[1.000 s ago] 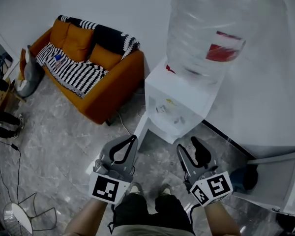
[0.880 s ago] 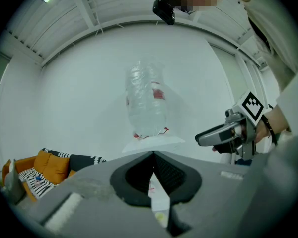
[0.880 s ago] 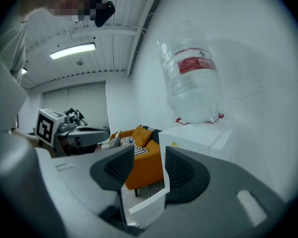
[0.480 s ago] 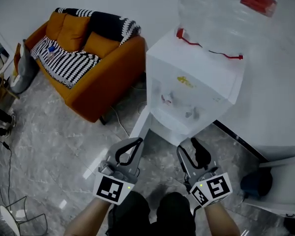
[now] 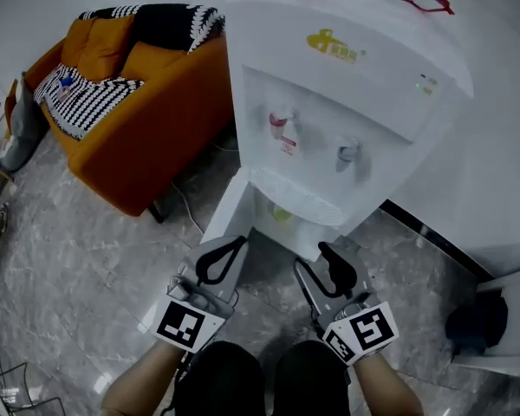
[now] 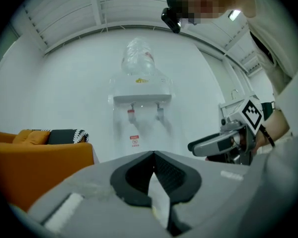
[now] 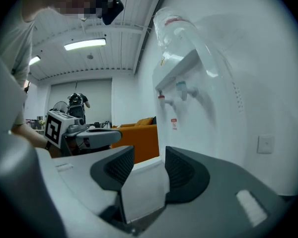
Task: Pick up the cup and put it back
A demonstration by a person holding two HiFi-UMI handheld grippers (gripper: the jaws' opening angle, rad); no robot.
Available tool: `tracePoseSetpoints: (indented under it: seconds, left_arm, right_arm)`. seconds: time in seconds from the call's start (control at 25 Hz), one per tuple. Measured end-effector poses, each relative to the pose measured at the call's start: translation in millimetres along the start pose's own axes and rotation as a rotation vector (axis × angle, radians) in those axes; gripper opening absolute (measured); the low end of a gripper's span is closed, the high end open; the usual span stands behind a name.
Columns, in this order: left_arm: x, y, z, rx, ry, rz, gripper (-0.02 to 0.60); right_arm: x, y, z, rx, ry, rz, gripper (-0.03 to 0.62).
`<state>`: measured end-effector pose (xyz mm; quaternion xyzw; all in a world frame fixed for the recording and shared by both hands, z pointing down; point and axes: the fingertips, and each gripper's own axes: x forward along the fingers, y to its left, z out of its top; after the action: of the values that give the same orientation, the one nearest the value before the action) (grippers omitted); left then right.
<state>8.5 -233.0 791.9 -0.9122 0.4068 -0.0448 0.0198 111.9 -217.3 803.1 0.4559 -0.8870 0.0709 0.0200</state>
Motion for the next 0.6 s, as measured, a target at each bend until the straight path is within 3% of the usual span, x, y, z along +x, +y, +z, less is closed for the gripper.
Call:
tracePoseSetpoints:
  seconds: [0.24, 0.4, 0.6]
  left_arm:
    - [15.3, -11.9, -40.9, -0.113, -0.095, -0.064, 0.002]
    - [30.5, -17.8, -80.9, -0.064, -0.090, -0.083, 0.002]
    - [46.8, -10.2, -138.0, -0.024, -0.043, -0.011, 0.002]
  right_arm:
    - [14.5, -20.3, -81.9, -0.027, 0.026, 0.014, 0.199]
    - [29.6, -39.5, -124.6, -0.060, 0.042, 0.012, 0.199]
    - [51.5, -62.3, -160.8, -0.018, 0.041, -0.001, 0.199]
